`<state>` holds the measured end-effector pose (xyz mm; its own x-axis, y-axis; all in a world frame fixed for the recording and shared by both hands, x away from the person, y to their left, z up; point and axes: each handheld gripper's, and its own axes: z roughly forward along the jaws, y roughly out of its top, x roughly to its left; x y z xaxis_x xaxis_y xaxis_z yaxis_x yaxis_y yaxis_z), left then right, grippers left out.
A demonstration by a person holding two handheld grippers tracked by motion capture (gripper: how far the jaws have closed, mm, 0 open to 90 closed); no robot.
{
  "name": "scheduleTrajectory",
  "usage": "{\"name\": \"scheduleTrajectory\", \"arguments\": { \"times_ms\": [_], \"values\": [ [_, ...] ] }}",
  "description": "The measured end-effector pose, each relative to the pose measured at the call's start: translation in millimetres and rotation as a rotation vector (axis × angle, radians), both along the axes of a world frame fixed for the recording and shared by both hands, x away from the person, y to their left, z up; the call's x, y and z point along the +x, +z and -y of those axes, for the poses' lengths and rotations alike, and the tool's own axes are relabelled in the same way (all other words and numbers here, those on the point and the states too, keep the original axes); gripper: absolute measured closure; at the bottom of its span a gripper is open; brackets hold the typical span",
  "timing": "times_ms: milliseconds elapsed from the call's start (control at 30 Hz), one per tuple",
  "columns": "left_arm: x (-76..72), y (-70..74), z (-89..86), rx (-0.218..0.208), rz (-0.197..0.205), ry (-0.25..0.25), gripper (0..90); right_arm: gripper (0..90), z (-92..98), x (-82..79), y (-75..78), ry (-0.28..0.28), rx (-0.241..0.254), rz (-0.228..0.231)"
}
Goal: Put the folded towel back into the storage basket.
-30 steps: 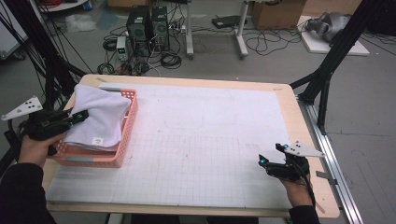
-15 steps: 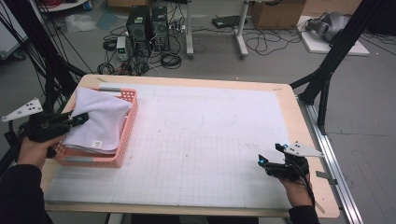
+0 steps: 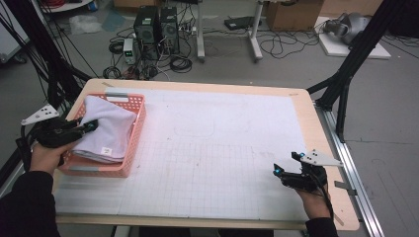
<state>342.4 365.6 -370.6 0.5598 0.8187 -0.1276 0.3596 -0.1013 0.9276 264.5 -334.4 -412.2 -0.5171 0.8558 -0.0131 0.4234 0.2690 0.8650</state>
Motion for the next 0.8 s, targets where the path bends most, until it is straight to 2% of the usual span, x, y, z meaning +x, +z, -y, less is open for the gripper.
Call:
{"name": "scheduleTrajectory", "arguments": {
  "times_ms": [67,233,333,433,500,533,600,633,700,733,767,800],
  "values": [
    [1.8,-0.3,-0.1,0.009,-0.029,0.037,65.6,18.2,0.0,0.0,0.1,0.001,-0.001,0.0],
    [5.5,-1.2,1.9,0.026,-0.066,0.057,64.2,18.2,-0.6,-0.3,0.5,0.0,0.0,-0.002],
    [6.5,-1.8,4.6,0.003,-0.063,0.014,69.7,18.2,-0.5,-0.5,0.8,-0.001,0.0,-0.002],
    [8.2,-2.9,9.2,-0.019,-0.054,-0.03,70.1,18.2,-0.6,0.2,0.4,0.002,-0.002,0.002],
    [10.3,-4.4,10.8,-0.021,-0.059,-0.02,69.7,18.2,-1.0,0.0,0.2,0.004,-0.003,-0.001],
    [11.2,-5.0,10.8,-0.004,-0.064,0.004,68.3,18.2,-1.0,0.1,0.4,0.004,-0.003,0.0],
    [12.4,-5.4,11.4,0.065,-0.08,0.08,61.9,18.2,-0.8,-0.2,0.5,0.002,0.0,-0.001],
    [13.3,-5.2,11.4,0.099,-0.091,0.105,61.9,18.2,-0.8,-0.2,0.5,0.002,0.0,-0.001],
    [13.8,-4.8,12.0,0.151,-0.097,0.174,53.1,18.2,-0.1,0.0,0.1,0.001,-0.003,-0.001],
    [13.8,-4.2,11.0,0.161,-0.096,0.213,45.5,18.2,-0.2,0.1,-0.2,0.002,-0.003,-0.003],
    [13.2,-3.2,9.3,0.166,-0.089,0.263,31.8,18.2,-0.5,0.0,-0.1,0.001,-0.005,-0.003],
    [12.0,-1.5,7.0,0.162,-0.08,0.308,31.8,18.2,-0.5,0.0,-0.1,0.001,-0.005,-0.003]
  ]
}}
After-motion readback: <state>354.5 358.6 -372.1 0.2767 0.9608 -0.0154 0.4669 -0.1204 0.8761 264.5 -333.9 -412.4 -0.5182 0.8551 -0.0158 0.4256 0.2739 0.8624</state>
